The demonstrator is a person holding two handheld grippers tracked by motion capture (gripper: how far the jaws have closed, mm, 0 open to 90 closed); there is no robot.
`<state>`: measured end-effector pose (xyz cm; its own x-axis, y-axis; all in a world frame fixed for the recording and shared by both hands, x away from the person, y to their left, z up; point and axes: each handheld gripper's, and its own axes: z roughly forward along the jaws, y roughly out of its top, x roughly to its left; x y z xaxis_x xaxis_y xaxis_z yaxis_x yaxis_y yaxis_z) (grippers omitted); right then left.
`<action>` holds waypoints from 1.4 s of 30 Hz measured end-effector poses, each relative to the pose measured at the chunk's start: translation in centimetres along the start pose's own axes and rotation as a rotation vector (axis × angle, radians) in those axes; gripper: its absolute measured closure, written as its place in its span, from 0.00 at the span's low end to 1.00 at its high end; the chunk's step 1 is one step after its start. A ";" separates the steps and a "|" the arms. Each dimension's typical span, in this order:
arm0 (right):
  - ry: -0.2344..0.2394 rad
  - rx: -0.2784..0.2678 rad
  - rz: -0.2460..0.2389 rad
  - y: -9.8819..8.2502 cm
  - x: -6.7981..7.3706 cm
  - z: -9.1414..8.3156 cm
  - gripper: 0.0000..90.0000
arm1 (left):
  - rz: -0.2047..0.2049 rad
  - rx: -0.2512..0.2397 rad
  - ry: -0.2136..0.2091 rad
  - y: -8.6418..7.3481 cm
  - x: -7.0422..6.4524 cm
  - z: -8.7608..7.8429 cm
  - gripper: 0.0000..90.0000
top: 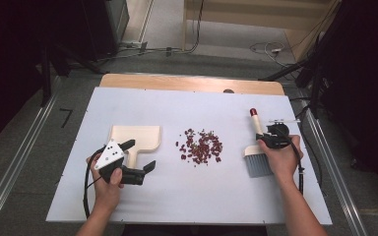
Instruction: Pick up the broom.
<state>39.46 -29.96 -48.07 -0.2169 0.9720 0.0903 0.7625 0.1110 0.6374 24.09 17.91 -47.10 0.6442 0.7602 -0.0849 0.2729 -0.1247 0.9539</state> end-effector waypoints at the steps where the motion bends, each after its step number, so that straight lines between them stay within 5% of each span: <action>1: 0.027 -0.027 0.016 0.0 -0.3 -0.3 0.78 | 0.004 0.000 -0.001 0.0 0.0 0.0 0.00; 6: 0.116 -0.159 0.083 -0.6 -1.4 -1.9 0.78 | 0.031 0.002 0.004 0.3 -0.6 -0.2 0.00; 13: 0.181 -0.355 0.081 -1.2 -1.5 -3.9 0.78 | 0.044 -0.014 -0.004 1.0 -1.3 -0.3 0.00; 19: 0.250 -0.467 0.087 -0.9 -1.3 -5.8 0.78 | 0.045 -0.012 -0.028 1.7 -2.2 0.5 0.00; 26: 0.302 -0.548 0.010 -0.2 1.4 -8.2 0.78 | 0.045 -0.011 -0.073 2.8 -3.5 1.6 0.00; 30: 0.345 -0.581 -0.020 -0.1 3.4 -9.3 0.78 | -0.017 -0.026 -0.123 3.8 -4.0 2.2 0.00; 42: 0.408 -0.622 -0.110 -0.8 9.1 -10.2 0.78 | -0.063 0.003 -0.212 5.9 -6.4 5.0 0.00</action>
<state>30.67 -23.28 -39.92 -0.5730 0.7946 0.2007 0.2645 -0.0525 0.9630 25.16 9.11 -42.35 0.7613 0.6156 -0.2036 0.3195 -0.0830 0.9439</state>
